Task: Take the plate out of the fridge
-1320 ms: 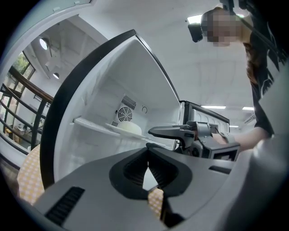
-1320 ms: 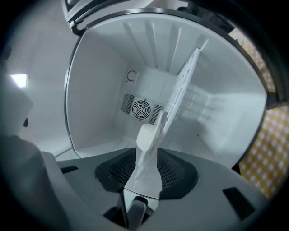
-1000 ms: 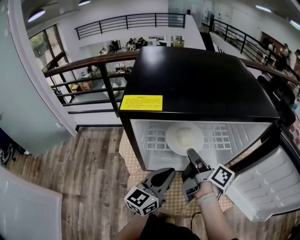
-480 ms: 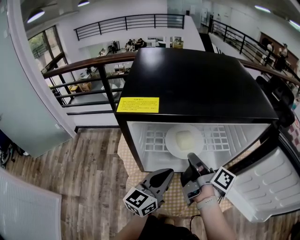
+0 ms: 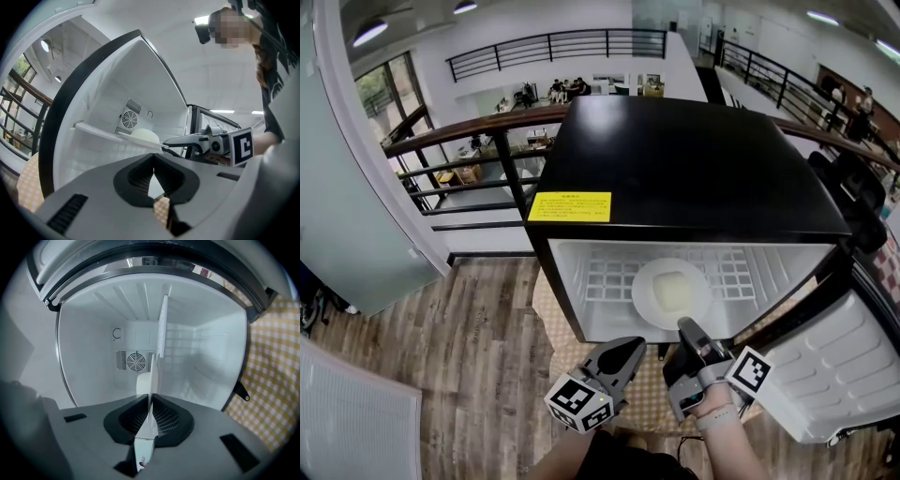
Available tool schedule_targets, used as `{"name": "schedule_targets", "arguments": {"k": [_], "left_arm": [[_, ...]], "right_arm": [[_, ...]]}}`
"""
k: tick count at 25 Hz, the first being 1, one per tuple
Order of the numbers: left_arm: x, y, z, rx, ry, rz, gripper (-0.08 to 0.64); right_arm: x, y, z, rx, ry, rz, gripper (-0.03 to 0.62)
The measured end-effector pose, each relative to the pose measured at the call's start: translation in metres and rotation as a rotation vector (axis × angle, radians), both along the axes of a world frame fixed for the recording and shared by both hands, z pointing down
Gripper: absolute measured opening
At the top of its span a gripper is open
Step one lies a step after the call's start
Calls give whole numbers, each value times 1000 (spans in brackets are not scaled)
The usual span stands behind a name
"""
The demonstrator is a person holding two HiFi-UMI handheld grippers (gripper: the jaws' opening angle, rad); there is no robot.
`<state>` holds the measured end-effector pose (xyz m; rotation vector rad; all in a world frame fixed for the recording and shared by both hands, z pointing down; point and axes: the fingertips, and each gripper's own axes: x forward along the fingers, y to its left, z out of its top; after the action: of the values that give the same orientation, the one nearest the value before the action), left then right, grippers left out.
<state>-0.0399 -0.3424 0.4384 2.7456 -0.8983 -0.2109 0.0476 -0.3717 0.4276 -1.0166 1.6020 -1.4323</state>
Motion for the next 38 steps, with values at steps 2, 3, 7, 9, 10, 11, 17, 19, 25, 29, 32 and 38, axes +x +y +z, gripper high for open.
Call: {"name": "schedule_targets", "arguments": {"k": [2,3,7,9,10,11,17,19,25,29,32,38], "left_arm": [[-1,0,0,-2,3,-3,9],[-1,0,0,-2,5,-4,9],[-3,0,-1,1,2,-10,9],[-5,1,0,0,1,-15,9],[-6,1,0,-2,0,-17,9],[-6,0,0,-3,1,-19,10],[-10,-1,1,-6,2,-26,9],[-10,-1,1,-8,2,-27,9],[-16,-1,2,-14,2,-38,9],[-20,-2,2,-14,1,-46,9],[-20,-2,2,-14,-2,-49,9],[-20,-3,1,-13,0,-47,9]], "right_arm": [[0,1,0,5,4,0,52],[0,0,0,8,6,3,52],[2,-2,0,3,15,22,54],[3,-5,0,-4,26,25,54],[3,-7,0,-8,31,27,54],[3,-8,0,-12,34,28,54],[0,-15,4,-56,21,32,54],[-1,-17,3,-62,20,32,54],[-4,-26,4,-57,-22,44,54],[-5,-27,7,-66,-31,57,52],[-4,-26,7,-67,-37,58,52],[-3,-16,6,-66,-40,54,52]]}}
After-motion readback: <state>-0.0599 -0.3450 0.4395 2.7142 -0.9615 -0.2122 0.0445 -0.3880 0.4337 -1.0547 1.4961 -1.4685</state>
